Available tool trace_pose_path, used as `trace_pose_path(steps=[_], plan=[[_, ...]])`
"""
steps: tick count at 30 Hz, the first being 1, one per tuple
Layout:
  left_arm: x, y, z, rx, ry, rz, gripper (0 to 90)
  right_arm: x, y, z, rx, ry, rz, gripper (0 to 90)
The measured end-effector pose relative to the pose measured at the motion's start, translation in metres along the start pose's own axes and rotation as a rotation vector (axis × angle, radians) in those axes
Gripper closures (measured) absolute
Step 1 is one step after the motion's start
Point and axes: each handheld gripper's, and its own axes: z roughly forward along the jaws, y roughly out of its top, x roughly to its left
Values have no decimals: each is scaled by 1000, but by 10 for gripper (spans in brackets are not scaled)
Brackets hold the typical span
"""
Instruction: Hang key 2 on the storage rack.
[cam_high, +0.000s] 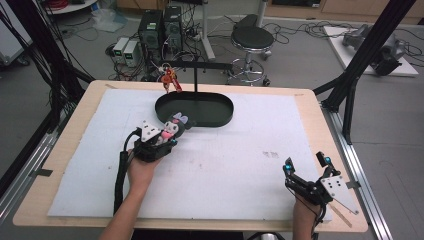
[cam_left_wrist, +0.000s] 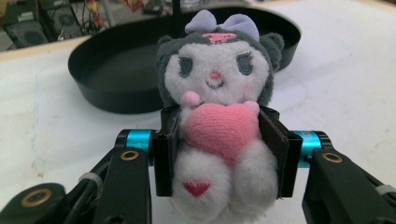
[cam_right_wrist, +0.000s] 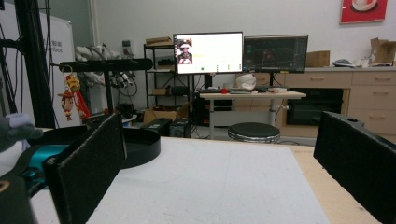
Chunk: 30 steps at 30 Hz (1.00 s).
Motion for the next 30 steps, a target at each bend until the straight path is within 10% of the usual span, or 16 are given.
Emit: trace_pose_path(steps=[30], plan=[[5,47,-6,-194,45,-66,544,-1,-1,1,-1,1,-6,16]])
